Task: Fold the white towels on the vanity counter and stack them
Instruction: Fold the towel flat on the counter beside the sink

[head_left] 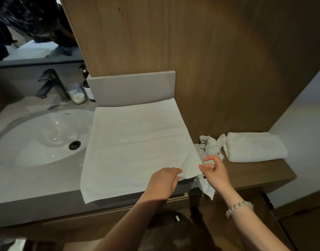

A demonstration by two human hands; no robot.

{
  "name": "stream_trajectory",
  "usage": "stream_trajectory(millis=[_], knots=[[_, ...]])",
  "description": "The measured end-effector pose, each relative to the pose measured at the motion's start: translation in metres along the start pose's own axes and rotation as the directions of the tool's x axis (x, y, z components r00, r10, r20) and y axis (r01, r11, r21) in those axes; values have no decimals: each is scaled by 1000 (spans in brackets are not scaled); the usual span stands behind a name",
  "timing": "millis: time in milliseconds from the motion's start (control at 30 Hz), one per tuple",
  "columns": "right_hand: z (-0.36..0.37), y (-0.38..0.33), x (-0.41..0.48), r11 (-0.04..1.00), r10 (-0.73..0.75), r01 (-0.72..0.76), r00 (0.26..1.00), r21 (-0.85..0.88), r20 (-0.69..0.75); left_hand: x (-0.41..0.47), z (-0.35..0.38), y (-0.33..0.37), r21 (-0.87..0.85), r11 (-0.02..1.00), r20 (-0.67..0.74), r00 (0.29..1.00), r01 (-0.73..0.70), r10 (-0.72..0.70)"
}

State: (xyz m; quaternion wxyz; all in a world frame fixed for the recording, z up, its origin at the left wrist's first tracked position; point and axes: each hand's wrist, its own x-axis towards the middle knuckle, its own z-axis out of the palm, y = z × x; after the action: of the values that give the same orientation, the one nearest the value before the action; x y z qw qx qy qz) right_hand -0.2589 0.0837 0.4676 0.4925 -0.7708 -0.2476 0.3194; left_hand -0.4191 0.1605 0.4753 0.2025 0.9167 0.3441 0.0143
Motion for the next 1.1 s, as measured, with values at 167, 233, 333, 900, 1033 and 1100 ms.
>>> stream_trajectory(millis=[167, 233, 333, 900, 1033, 1100], knots=[[-1, 12, 1, 996, -24, 31, 995, -78, 94, -5, 5, -7, -10, 1000, 16, 1000, -20, 20], [-3, 13, 4, 998, 42, -35, 987, -44, 157, -9, 7, -11, -4, 999, 50, 998, -41, 41], [-8, 14, 3, 997, 76, -72, 964, -28, 254, -11, 7, -13, -9, 999, 81, 996, -48, 49], [-14, -10, 18, 990, -138, 133, 972, 38, 188, -10, -21, -18, -110, 994, -175, 984, -1, -19], [-5, -23, 29, 944, -267, 278, 960, -179, 84, -6, -30, -24, -47, 999, -230, 973, 26, -36], [2, -31, 32, 941, -287, 297, 954, -162, 85, -5, -35, -28, -38, 998, -245, 968, 46, -54]])
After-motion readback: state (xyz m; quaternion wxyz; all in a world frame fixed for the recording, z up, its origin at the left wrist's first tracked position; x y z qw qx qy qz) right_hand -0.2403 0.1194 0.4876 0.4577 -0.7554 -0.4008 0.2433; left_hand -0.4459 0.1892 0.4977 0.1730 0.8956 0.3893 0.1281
